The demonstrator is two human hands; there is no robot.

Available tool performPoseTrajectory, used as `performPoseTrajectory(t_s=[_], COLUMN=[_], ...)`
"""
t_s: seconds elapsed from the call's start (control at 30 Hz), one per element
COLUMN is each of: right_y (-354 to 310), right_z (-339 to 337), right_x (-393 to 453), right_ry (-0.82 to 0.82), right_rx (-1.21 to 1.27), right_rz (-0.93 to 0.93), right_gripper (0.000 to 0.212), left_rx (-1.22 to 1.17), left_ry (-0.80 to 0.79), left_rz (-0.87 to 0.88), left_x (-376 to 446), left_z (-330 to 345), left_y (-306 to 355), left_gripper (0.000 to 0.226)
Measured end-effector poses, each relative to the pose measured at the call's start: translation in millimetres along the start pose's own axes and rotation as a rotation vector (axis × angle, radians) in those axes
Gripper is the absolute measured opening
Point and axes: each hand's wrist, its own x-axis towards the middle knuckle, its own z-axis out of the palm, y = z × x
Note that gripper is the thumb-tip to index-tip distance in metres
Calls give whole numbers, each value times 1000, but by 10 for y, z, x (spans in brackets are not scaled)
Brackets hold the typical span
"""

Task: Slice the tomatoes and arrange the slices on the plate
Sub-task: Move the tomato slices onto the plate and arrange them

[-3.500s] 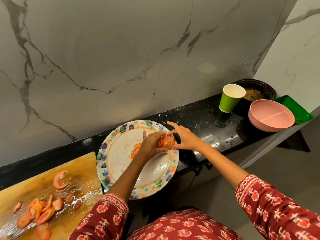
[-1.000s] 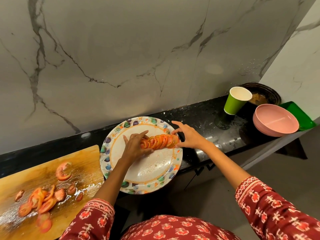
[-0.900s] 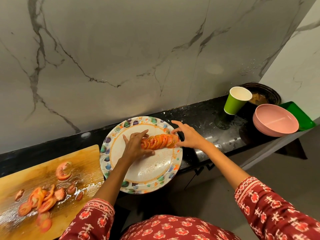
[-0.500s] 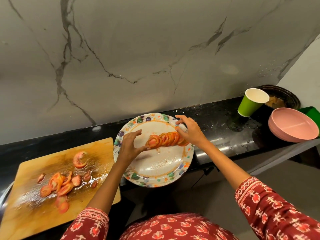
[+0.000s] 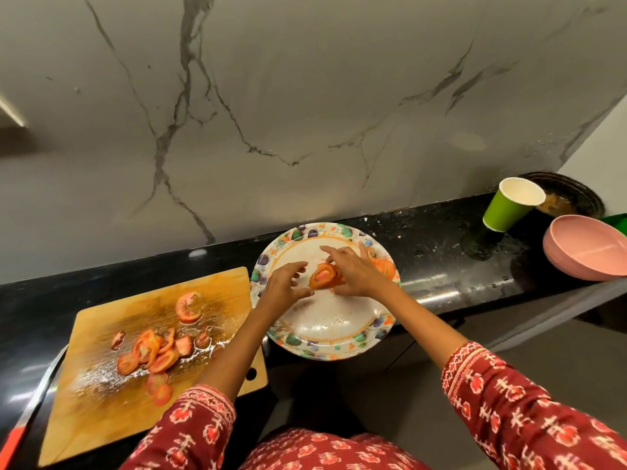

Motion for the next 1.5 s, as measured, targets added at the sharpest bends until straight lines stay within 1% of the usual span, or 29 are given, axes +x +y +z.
performPoseTrajectory(t_s=[0.17,0.3,0.47,0.67,0.93,1.3,1.4,1.5], right_y=[25,72,107,155,283,222,246,235], right_z=[-60,-95,-150,-208,-253,-122,-172,-189], right_x=[67,54,53,65,-22,60,53,56], right_ry=[-45,-41,-31,-42,-3,-26,-25,-62], right_rx=[16,127,220,226,239,239,239,204], right_rz=[37,39,20,15,40,38,36,46], right_gripper=[91,90,92,94,97,99,101,104], left_rx=[111,107,80,63,78,83,84,95], left_ry=[-83,-40,-10,3,-12,-15,2,-48], left_rz=[29,26,15,17,38,31,13,8], left_x=[190,224,248,257,310,311,304,322], left_z=[146,222,241,276,356,345,331,311], left_y=[111,104,74,83,159,141,122,139], left_gripper=[67,57,54,54,54,54,57,65])
